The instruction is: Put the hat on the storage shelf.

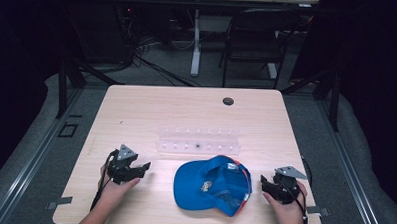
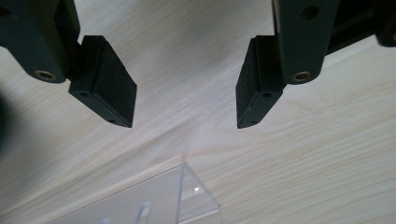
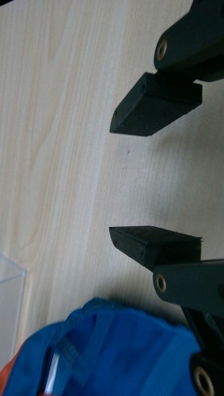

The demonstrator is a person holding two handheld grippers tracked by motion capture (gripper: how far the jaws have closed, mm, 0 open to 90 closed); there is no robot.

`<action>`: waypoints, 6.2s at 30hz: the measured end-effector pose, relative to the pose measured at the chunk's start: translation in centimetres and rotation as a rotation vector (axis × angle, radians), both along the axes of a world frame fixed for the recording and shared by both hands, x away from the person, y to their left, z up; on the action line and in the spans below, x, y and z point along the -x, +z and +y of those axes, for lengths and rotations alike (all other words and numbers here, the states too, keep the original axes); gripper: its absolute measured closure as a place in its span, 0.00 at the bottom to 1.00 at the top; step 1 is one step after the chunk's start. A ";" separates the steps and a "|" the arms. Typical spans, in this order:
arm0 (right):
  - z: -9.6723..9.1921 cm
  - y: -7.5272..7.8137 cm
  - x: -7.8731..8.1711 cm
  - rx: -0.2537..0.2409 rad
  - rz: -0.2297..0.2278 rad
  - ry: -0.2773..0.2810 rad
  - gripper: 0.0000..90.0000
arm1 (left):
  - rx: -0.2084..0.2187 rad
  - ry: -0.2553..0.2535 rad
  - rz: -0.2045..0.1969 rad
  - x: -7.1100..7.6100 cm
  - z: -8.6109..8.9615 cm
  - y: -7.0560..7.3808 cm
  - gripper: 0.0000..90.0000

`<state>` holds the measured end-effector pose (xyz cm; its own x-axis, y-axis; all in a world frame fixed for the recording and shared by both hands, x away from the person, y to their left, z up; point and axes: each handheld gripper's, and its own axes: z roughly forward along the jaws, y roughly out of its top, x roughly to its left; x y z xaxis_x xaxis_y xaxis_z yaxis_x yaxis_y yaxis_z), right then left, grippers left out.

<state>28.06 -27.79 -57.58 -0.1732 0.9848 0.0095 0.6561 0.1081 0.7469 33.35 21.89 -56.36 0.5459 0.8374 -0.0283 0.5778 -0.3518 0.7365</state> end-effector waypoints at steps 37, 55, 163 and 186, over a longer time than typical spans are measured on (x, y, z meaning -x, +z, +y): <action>0.1 4.0 1.3 -0.157 0.104 0.081 0.65 | 0.119 0.050 0.023 0.9 1.7 1.3 0.54; -0.4 7.4 -0.2 -0.194 0.239 0.117 0.68 | 0.110 0.060 0.039 0.6 1.6 1.0 0.54; 3.4 7.5 -3.7 -0.474 0.614 0.288 0.86 | 0.099 0.073 0.052 0.2 1.6 0.5 0.55; 5.1 11.8 -4.2 -0.252 0.665 0.232 0.86 | 0.100 0.070 0.053 0.2 1.5 0.5 0.55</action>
<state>32.22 -22.65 -45.78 -0.2551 0.8778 0.4055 0.9591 0.1764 0.2214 33.13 23.40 -55.81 0.4821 0.8647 -0.1411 0.6375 -0.2357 0.7335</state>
